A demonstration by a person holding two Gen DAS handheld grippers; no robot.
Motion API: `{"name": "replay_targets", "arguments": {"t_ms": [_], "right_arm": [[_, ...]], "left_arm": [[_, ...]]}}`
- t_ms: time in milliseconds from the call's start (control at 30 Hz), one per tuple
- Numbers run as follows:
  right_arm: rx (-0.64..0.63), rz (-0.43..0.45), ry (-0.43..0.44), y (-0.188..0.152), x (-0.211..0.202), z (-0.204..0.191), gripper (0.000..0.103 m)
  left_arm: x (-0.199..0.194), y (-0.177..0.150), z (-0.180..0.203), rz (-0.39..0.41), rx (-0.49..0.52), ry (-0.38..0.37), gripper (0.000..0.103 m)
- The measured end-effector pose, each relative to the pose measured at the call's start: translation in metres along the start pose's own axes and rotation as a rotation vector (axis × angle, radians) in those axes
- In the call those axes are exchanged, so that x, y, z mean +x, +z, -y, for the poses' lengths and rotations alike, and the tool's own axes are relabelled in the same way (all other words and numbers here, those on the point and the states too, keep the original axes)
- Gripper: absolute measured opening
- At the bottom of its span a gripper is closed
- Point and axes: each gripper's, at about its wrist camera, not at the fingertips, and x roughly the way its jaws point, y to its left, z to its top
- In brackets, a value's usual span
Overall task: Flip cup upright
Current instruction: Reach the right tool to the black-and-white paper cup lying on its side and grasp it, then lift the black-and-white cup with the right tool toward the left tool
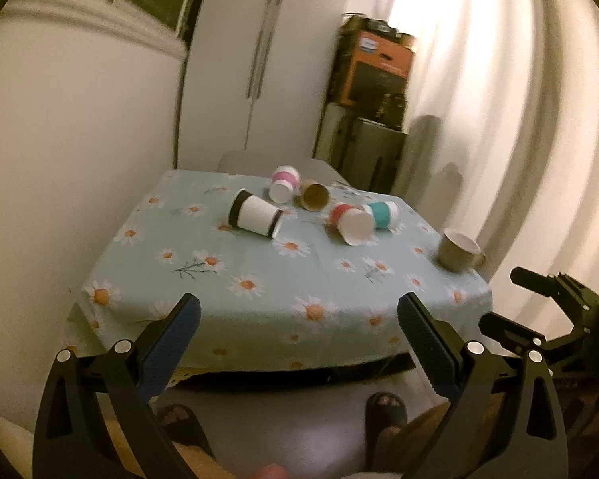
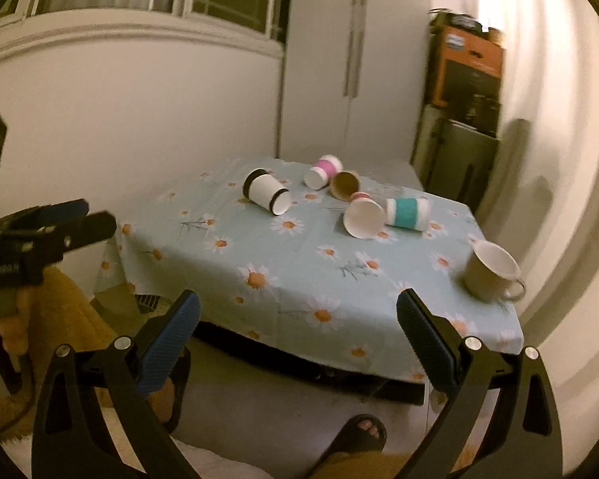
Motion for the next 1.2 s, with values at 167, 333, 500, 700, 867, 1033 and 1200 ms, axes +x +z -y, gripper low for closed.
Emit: {"name": "replay_targets", "arguments": {"t_ms": [167,333,500,700,867,1033,1200], "right_arm": [[-0.117,-0.071,0.03,0.043,0.045,0.004,0.098],[-0.197,-0.147,0.096,0.08,0.097,0.002,0.098],[-0.222,-0.29,0.254,0.123,0.166,-0.005,0.098],[-0.358,-0.484,0.338,0.159,0.261,-0.03,0.098],[-0.443,-0.577,0.367,0.177,0.323,-0.046,0.096],[-0.461,-0.707,0.42,0.185,0.376,-0.052,0.083],[-0.512,-0.784,0.418,0.187,0.409,-0.059,0.083]], "left_arm": [[0.04,0.034,-0.033,-0.069,-0.092,-0.001,0.096],[0.076,0.062,-0.061,-0.119,-0.185,-0.021,0.096],[0.11,0.079,-0.084,-0.169,-0.257,0.05,0.096],[0.148,0.081,-0.127,-0.249,-0.442,0.108,0.096],[0.161,0.076,-0.156,-0.245,-0.549,0.073,0.096],[0.171,0.063,-0.177,-0.269,-0.645,0.042,0.096],[0.181,0.063,-0.18,-0.308,-0.656,0.018,0.096]]}}
